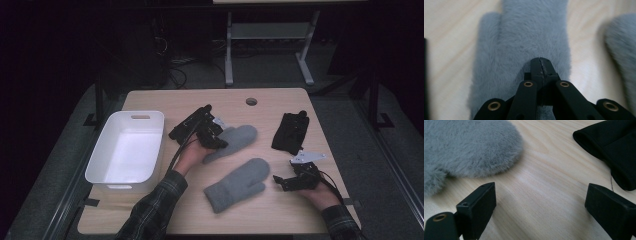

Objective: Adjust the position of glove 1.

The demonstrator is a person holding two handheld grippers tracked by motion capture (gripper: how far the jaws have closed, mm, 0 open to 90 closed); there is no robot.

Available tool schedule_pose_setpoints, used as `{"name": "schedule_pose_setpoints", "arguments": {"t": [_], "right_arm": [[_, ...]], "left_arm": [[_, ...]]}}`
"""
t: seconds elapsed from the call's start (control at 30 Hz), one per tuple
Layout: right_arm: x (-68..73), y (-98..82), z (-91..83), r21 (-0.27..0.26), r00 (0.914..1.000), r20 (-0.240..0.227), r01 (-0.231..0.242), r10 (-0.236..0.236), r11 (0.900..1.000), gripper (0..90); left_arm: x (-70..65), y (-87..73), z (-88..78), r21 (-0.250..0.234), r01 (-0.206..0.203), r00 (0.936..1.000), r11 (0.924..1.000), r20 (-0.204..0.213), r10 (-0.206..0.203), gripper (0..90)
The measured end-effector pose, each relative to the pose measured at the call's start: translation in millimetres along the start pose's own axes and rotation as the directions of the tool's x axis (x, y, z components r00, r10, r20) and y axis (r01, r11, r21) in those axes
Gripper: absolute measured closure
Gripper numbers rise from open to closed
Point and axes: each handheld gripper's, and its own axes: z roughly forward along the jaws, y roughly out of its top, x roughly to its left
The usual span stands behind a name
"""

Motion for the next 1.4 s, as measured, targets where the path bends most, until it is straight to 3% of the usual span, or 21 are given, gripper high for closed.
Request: {"name": "schedule_pose_setpoints", "arguments": {"t": [0.13, 0.3, 0.37, 0.47, 0.63, 0.8, 0.97, 1.1, 1.4], "right_arm": [[0.0, 0.0, 0.0, 0.0, 1.0, 0.0, 0.0, 0.0, 1.0, 9.8], [0.0, 0.0, 0.0, 0.0, 1.0, 0.0, 0.0, 0.0, 1.0, 9.8], [0.0, 0.0, 0.0, 0.0, 1.0, 0.0, 0.0, 0.0, 1.0, 9.8], [0.0, 0.0, 0.0, 0.001, 1.0, 0.0, 0.0, 0.0, 1.0, 9.8], [0.0, 0.0, 0.0, 0.0, 1.0, 0.0, 0.0, 0.0, 1.0, 9.8], [0.0, 0.0, 0.0, 0.0, 1.0, 0.0, 0.0, 0.0, 1.0, 9.8], [0.0, 0.0, 0.0, 0.0, 1.0, 0.0, 0.0, 0.0, 1.0, 9.8], [0.0, 0.0, 0.0, 0.0, 1.0, 0.0, 0.0, 0.0, 1.0, 9.8], [0.0, 0.0, 0.0, 0.0, 1.0, 0.0, 0.0, 0.0, 1.0, 9.8]], "left_arm": [[-14.4, -8.6, -5.2, -0.007, 0.014, 0.9999, 0.9999, 0.005, -0.014, 89.5], [-25.5, -16.3, -12.7, 0.015, -0.026, 0.9995, 0.9996, 0.017, 0.026, 89.5], [-27.3, -18.6, -15.6, -0.009, -0.02, 0.9996, 0.9997, 0.017, 0.021, 89.4], [-25.2, -18.8, -25.2, -0.039, -0.022, 0.9998, 0.999, -0.002, 0.022, 89.4], [-6.5, -16.2, -39.1, -0.064, 0.015, 0.9968, 0.9978, -0.077, -0.02, 89.4], [17.4, -14.9, -39.9, -0.076, 0.058, 0.9874, 0.9954, -0.143, -0.069, 89.4], [32.2, -16.3, -29.5, -0.048, 0.088, 0.9831, 0.995, -0.157, -0.095, 89.4], [28.9, -20.5, -23.5, -0.009, 0.07, 0.984, 0.9975, -0.163, -0.07, 89.4], [9.2, -33.5, -32.7, 0.03, 0.025, 0.9865, 0.9993, -0.163, -0.019, 89.4]]}}
